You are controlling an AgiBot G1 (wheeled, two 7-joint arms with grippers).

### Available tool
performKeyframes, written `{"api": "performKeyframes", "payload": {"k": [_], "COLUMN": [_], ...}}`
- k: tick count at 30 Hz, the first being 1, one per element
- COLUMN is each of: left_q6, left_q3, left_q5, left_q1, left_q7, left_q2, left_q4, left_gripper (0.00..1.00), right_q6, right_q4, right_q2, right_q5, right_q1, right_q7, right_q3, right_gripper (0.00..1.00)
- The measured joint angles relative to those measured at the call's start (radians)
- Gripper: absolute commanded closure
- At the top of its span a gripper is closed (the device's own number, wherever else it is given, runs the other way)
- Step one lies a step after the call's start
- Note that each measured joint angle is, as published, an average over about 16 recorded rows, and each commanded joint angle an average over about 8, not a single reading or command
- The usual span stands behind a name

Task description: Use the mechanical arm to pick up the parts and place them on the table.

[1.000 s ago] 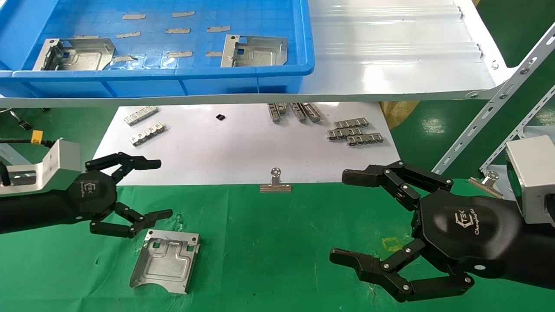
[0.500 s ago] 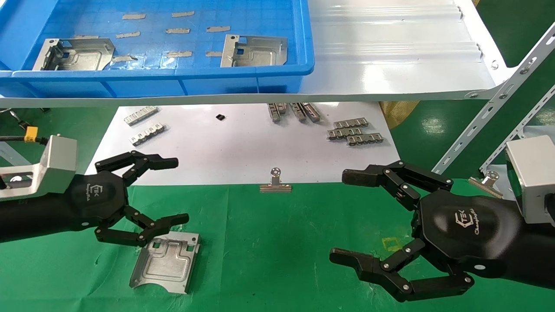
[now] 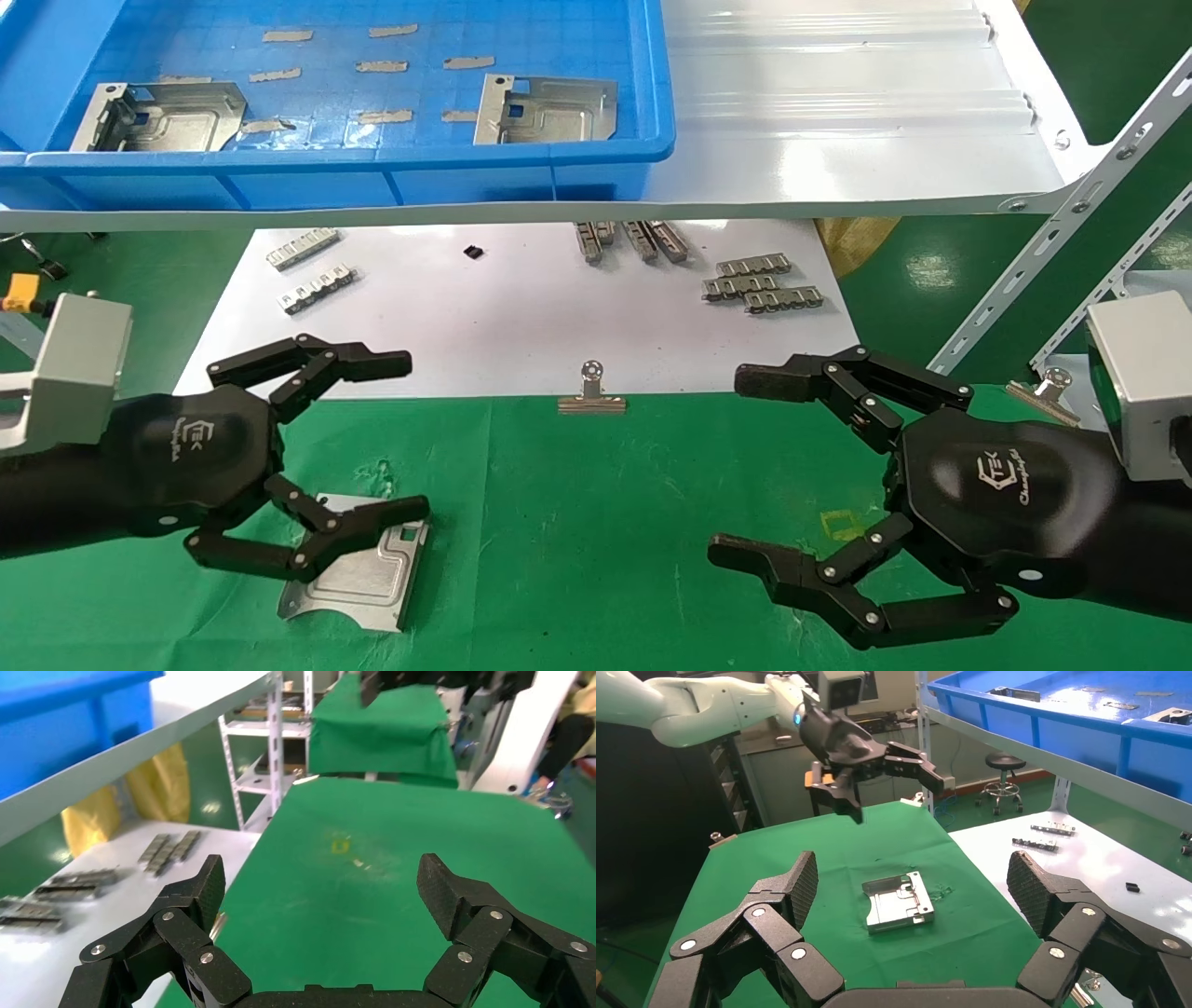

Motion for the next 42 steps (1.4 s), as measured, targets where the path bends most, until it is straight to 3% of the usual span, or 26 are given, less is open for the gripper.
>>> {"api": "performKeyframes", "payload": {"k": [19,42], "left_q6": [-0.026,-0.028], "left_q3": [-0.160,-0.161], "left_q5": [-0.067,-0.068], "left_q1": [0.167,0.168], "left_q7": [-0.195,-0.199], "left_q2": [-0.049,-0.050], "left_q4": [-0.312,-0.314], "left_gripper": [0.00,0.00], "right_q6": [0.000,0.000], "right_q4": [0.000,0.000], "right_q2": [0.000,0.000], "right_q5": [0.000,0.000], "right_q1": [0.000,0.000], "right_q7": [0.000,0.000], "right_q3": [0.000,0.000], "right_gripper": [0.00,0.00]}}
